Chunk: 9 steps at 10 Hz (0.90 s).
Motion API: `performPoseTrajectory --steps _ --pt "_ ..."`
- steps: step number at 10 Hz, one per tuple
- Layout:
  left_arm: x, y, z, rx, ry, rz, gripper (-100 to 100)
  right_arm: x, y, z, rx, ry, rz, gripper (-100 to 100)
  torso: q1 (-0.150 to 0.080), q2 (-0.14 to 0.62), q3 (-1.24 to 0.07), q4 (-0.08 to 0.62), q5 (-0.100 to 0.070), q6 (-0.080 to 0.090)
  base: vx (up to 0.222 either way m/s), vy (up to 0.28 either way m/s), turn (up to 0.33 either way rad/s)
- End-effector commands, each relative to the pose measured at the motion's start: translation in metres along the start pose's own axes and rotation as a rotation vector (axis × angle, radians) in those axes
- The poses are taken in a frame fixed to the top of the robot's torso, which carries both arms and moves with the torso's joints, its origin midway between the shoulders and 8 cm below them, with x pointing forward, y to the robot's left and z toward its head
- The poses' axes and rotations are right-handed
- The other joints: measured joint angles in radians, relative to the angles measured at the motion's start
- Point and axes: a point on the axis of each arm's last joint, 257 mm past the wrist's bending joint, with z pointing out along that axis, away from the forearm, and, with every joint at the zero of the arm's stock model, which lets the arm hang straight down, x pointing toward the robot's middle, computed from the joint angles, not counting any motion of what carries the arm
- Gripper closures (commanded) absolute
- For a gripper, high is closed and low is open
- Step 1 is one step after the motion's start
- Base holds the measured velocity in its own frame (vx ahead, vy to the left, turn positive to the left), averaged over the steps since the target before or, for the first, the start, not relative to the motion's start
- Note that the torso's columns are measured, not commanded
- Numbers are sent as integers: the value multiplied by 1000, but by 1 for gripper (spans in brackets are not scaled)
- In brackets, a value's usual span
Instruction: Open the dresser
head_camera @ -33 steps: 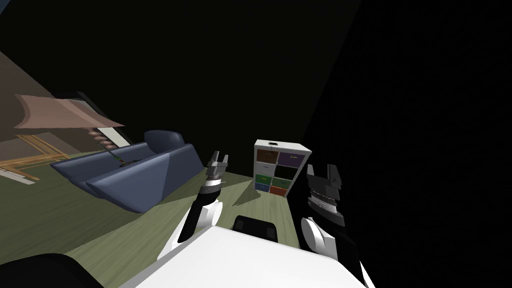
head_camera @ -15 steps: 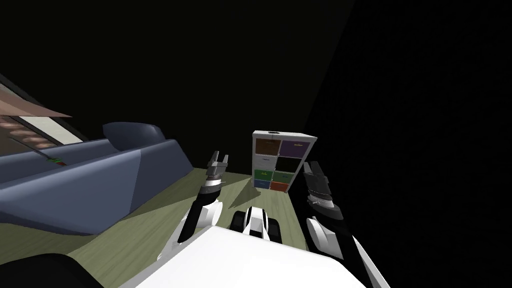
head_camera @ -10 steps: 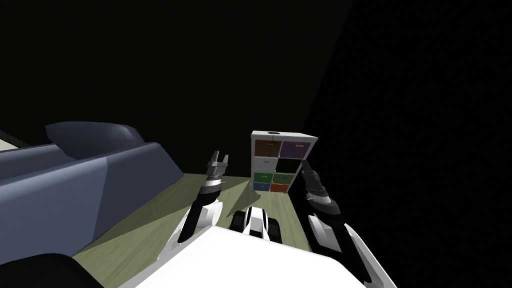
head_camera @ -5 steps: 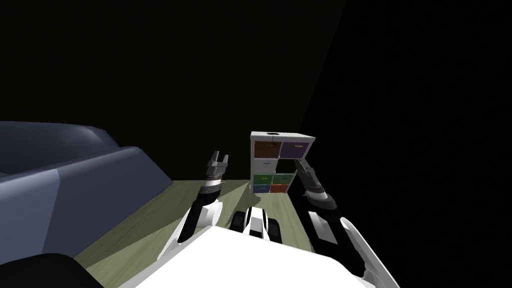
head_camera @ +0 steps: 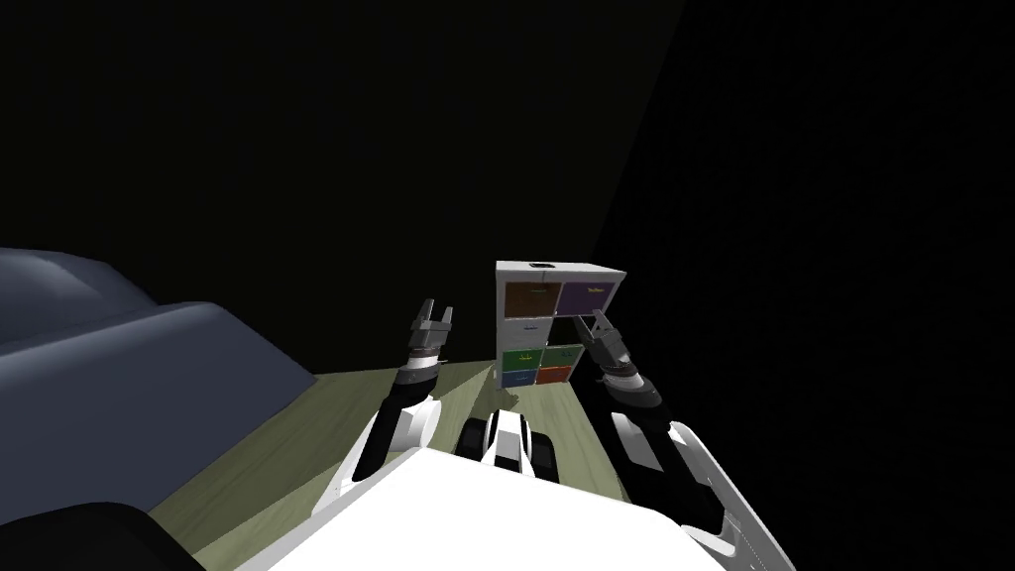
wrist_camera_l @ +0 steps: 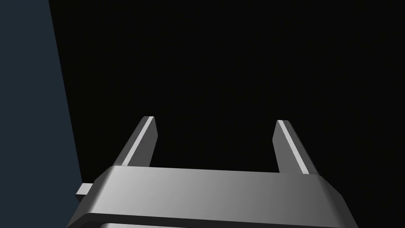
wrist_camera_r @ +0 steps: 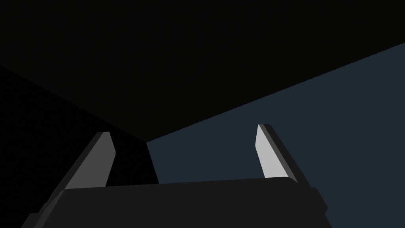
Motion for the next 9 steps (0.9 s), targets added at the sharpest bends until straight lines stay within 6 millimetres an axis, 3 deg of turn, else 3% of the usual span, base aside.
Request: performPoseTrajectory --steps 1,9 --pt "0 0 0 0 0 0 0 7 2 4 -29 28 -122 -100 2 -1 -1 0 0 0 56 103 -66" --pt "0 0 0 0 0 0 0 41 -6 15 -155 139 -593 -100 -1 0 0 0 0 0 66 108 -153"
